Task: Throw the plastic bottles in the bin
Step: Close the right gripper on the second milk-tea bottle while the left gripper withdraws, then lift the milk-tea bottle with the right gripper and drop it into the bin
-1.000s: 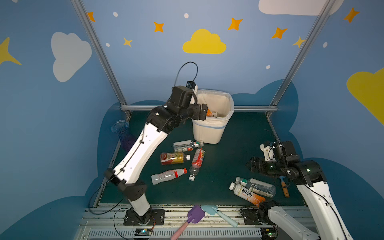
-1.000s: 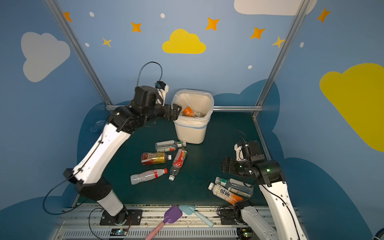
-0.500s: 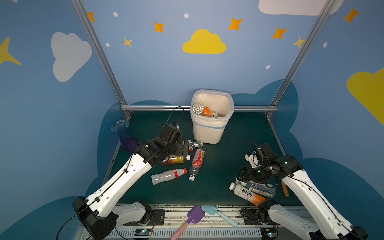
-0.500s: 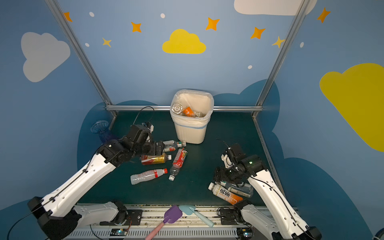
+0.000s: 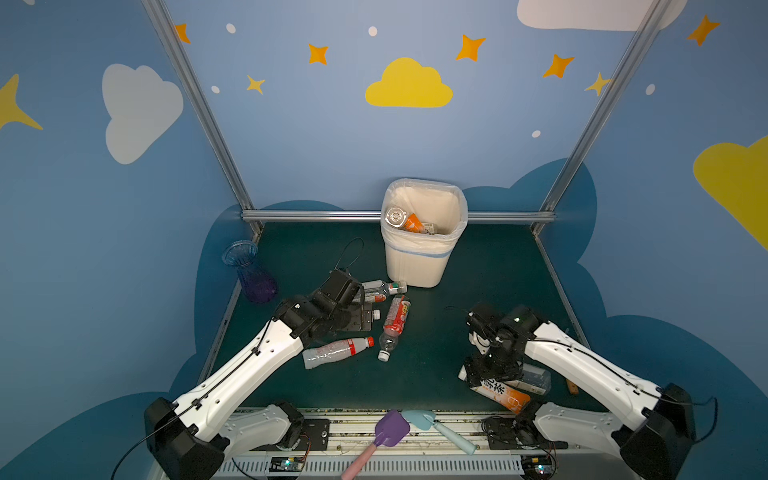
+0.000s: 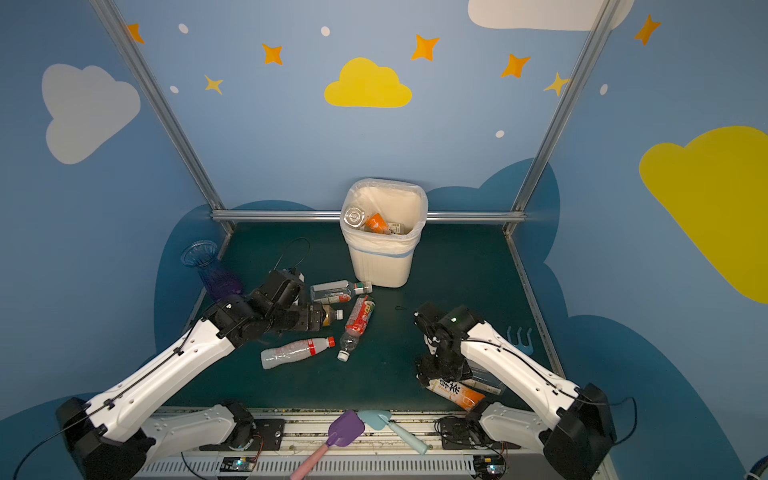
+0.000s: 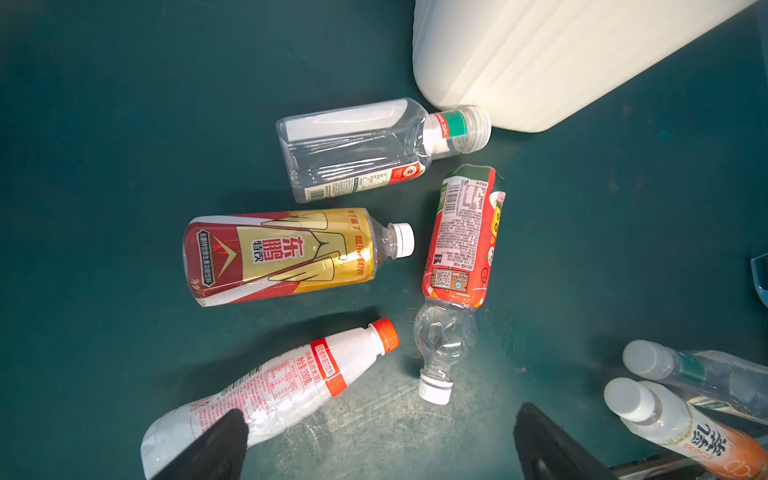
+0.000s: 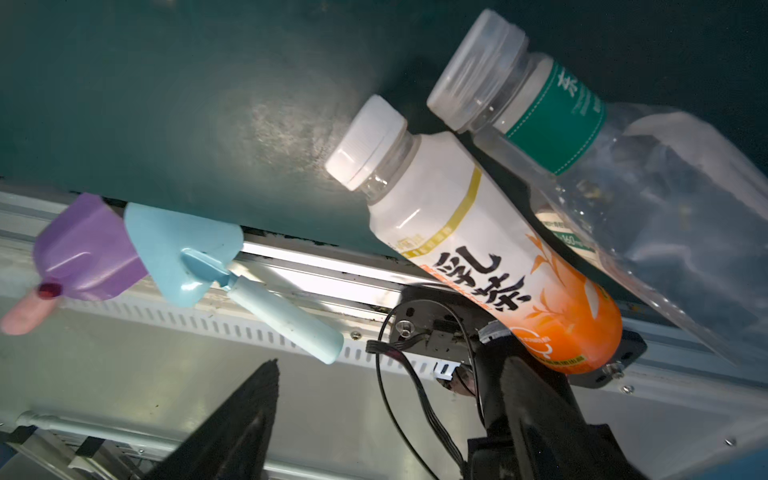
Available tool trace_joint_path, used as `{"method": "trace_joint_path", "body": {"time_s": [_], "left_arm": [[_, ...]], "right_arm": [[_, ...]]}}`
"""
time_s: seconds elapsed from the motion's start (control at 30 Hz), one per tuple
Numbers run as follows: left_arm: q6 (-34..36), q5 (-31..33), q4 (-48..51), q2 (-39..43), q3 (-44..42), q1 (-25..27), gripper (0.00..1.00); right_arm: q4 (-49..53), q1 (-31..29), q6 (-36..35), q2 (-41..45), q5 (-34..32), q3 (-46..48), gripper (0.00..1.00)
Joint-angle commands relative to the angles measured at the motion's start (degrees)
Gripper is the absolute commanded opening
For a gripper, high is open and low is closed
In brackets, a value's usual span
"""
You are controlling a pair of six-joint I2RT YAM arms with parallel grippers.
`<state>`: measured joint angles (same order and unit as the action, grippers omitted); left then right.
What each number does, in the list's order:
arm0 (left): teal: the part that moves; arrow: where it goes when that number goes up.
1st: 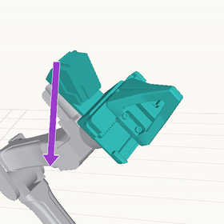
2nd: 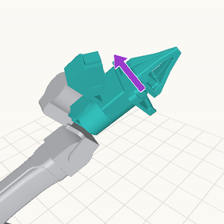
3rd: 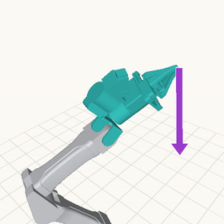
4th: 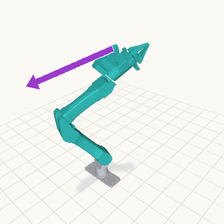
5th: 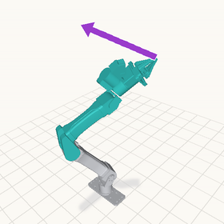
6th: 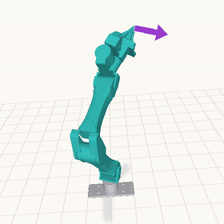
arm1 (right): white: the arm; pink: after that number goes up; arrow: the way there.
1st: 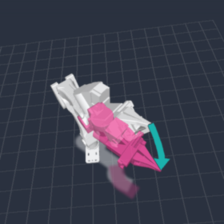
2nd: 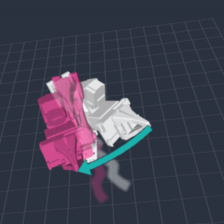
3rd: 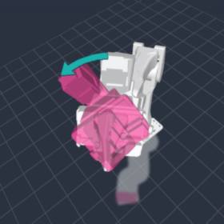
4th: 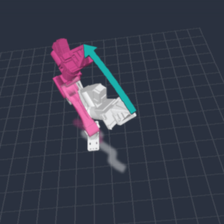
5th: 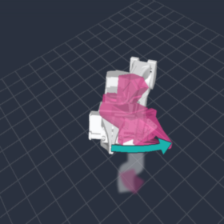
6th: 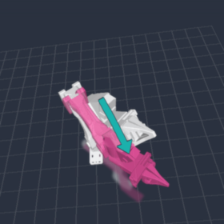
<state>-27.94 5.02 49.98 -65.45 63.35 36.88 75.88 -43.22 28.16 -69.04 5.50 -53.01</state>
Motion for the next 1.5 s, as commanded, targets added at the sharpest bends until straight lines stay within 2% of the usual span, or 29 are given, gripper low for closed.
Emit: {"method": "trace_joint_path", "body": {"time_s": [0.0,0.27,0.9,1.17,1.47], "left_arm": [[0.0,0.2,0.6,1.3,0.1,-0.1,1.0],[0.9,0.6,1.1,2.4,0.2,-1.1,1.0],[3.9,-0.4,2.0,4.0,0.4,-4.7,1.0],[4.8,-0.5,3.2,4.4,0.9,-5.3,1.0],[5.1,0.6,5.1,6.6,0.6,-5.8,1.0]], "right_arm": [[2.8,-1.4,1.0,-3.9,-3.6,-0.4,0.85],[-1.0,-2.2,1.7,-9.7,-3.7,1.3,0.88],[-4.4,-2.9,2.6,-15.4,-3.4,2.8,0.87],[-4.5,-3.1,3.8,-23.5,-8.1,-0.2,0.88],[-7.2,-3.3,2.8,-29.9,-9.9,-2.8,0.87]]}}
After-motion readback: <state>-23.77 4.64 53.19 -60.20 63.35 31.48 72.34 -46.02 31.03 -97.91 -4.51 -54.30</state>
